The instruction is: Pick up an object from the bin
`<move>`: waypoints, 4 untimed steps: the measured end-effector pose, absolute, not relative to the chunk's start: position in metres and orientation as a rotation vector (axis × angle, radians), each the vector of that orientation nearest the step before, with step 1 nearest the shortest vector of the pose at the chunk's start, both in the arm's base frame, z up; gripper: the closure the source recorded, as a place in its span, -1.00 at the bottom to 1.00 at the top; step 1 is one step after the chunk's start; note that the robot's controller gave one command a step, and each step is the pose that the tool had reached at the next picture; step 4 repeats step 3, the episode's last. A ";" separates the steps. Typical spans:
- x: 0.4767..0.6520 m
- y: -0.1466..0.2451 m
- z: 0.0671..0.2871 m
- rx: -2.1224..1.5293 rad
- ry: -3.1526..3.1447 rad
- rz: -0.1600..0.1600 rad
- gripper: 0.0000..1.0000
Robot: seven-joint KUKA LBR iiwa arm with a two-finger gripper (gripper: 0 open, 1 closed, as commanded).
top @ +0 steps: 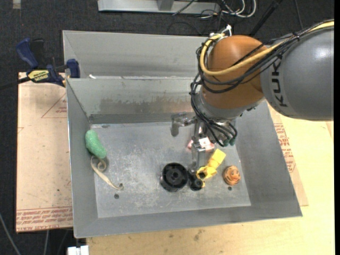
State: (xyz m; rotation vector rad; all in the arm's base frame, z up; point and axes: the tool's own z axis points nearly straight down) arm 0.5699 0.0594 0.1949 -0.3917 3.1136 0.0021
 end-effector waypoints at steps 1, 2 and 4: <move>0.524 0.031 0.139 -0.455 3.102 0.002 -1.00; 0.515 -0.002 0.117 -0.610 3.087 0.004 -1.00; 0.560 0.021 0.098 -0.667 3.066 -0.007 -1.00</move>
Offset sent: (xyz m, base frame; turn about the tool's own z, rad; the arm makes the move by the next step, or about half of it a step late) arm -0.0472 -0.0712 -0.0771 -0.1505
